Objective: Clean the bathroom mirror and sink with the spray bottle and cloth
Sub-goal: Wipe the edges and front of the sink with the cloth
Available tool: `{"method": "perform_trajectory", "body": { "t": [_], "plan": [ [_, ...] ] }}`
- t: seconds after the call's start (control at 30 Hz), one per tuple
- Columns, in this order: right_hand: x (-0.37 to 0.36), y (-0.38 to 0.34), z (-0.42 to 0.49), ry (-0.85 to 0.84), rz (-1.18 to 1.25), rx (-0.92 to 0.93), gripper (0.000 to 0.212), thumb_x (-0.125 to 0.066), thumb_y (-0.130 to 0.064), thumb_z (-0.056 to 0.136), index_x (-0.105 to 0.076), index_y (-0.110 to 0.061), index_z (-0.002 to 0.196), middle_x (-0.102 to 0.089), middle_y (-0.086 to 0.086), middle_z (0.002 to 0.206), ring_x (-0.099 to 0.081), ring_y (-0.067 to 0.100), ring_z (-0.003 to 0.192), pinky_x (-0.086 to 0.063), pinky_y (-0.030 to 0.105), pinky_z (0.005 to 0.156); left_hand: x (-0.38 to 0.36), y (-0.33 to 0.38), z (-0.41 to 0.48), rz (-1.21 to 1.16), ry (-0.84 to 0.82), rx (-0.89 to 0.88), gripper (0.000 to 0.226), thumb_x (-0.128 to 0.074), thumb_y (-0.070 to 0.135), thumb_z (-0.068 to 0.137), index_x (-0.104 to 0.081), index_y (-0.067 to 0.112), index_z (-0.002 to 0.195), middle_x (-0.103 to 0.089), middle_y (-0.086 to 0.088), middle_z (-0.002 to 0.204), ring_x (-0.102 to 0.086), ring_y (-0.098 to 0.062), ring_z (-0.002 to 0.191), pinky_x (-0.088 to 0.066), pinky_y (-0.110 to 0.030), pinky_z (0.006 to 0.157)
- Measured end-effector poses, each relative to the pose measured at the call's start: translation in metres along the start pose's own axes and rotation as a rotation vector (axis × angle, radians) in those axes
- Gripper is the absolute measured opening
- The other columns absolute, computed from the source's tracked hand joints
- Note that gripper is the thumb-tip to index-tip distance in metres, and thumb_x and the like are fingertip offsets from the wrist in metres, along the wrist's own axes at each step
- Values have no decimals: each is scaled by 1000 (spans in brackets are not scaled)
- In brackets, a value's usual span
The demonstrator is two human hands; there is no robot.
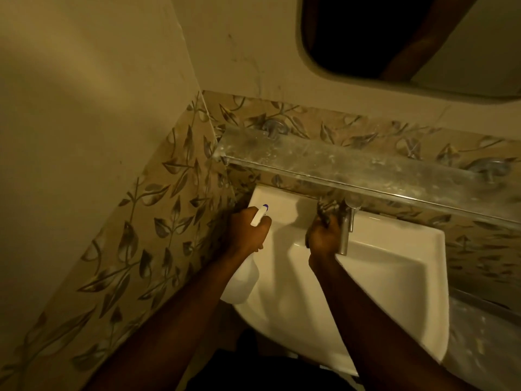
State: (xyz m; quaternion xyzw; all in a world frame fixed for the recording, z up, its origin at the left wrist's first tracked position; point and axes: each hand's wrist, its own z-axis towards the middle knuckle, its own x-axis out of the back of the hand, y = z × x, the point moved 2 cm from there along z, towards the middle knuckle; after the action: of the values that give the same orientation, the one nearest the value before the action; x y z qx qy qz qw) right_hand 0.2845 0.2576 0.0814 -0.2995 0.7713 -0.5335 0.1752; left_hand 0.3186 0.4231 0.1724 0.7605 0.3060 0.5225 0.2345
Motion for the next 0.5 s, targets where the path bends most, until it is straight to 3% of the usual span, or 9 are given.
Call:
{"method": "perform_trajectory", "body": {
  "t": [0.03, 0.1, 0.17, 0.3, 0.4, 0.5],
  "plan": [
    [-5, 5, 8, 24, -79, 95, 33, -52, -11, 103, -61, -14, 135, -65, 0, 123, -62, 30, 118, -51, 41, 104, 0, 1, 4, -9, 2, 4, 25, -52, 23, 93, -57, 11, 72, -58, -4, 55, -58, -13, 36, -38, -15, 31],
    [-16, 22, 23, 60, -224, 253, 43, -48, -6, 100, -56, -9, 142, -57, 5, 141, -50, 32, 136, -37, 43, 118, 0, 1, 11, -57, 16, 3, 24, -53, 21, 93, -58, 8, 73, -55, -4, 54, -59, -17, 38, -42, -18, 33],
    [-27, 33, 31, 42, -418, 332, 55, -46, 1, 94, -50, -11, 148, -44, 14, 156, -37, 37, 146, -30, 44, 119, 1, -2, 16, -93, 51, 0, 23, -54, 19, 93, -57, 8, 73, -53, -4, 52, -58, -18, 38, -44, -20, 35],
    [-58, 45, 39, -18, -811, 190, 64, -49, -12, 99, -31, -24, 159, -18, 19, 167, -10, 43, 154, -15, 57, 122, 4, -12, 25, -167, 89, 30, 14, -56, 19, 94, -60, 10, 84, -57, -4, 61, -58, -17, 43, -42, -17, 33],
    [-75, 52, 42, -46, -959, 192, 65, -47, -21, 100, -24, -18, 161, -15, 28, 165, -7, 49, 152, -2, 59, 123, 9, -22, 33, -234, 114, 96, 20, -57, 26, 94, -64, 9, 102, -64, -8, 79, -62, -22, 51, -49, -23, 39],
    [-89, 59, 45, -63, -1020, 223, 66, -47, -24, 100, -23, -17, 161, -13, 29, 165, -5, 50, 153, 1, 58, 124, 15, -29, 39, -242, 122, 128, 26, -56, 28, 95, -64, 5, 102, -60, -4, 71, -61, -20, 52, -49, -23, 40]
  ]
}}
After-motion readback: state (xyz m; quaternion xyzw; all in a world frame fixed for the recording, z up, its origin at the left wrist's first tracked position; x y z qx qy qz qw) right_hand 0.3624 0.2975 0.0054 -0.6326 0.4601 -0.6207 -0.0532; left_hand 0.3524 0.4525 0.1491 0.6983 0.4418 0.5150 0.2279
